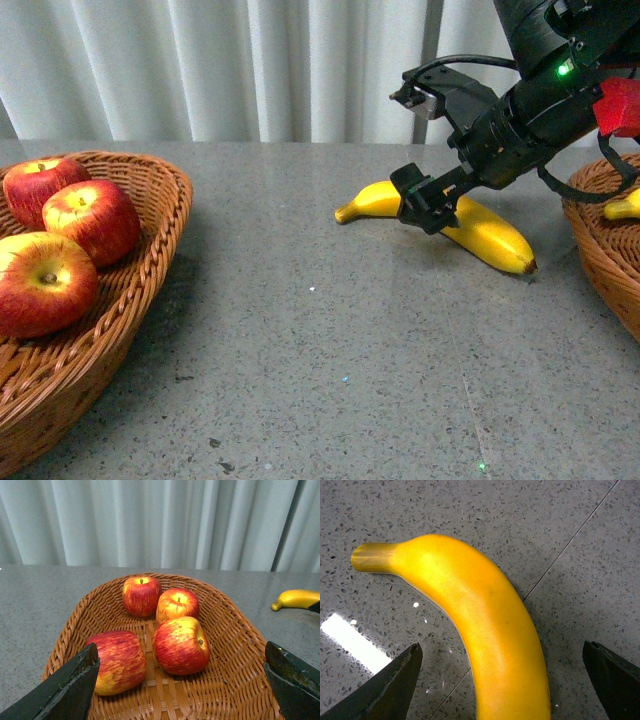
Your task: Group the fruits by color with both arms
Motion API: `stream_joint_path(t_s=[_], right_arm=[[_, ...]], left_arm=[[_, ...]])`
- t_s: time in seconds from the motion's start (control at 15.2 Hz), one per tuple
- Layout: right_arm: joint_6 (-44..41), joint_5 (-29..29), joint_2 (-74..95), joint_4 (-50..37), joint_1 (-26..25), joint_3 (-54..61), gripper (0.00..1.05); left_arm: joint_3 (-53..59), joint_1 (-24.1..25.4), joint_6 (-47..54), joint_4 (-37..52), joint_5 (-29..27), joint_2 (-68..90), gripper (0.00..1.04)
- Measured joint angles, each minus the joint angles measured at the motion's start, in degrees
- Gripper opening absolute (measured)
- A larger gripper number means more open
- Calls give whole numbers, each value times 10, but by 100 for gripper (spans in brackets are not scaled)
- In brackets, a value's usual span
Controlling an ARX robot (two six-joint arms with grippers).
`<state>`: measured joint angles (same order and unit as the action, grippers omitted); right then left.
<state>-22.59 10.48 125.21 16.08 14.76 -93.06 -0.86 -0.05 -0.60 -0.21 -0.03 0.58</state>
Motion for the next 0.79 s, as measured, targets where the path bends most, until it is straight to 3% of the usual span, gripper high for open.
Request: stream_joint_path(t_s=[0.33, 0.66, 0.79], right_arm=[[-14, -15, 21, 25, 4, -19, 95], [-22, 1, 20, 4, 11, -10, 37], [22, 52, 0, -44, 9, 14, 34]], left_arm=[[0, 0, 0, 0, 0, 0, 98], [0, 0, 0, 0, 0, 0, 98], [0, 0, 0, 0, 0, 0, 98]])
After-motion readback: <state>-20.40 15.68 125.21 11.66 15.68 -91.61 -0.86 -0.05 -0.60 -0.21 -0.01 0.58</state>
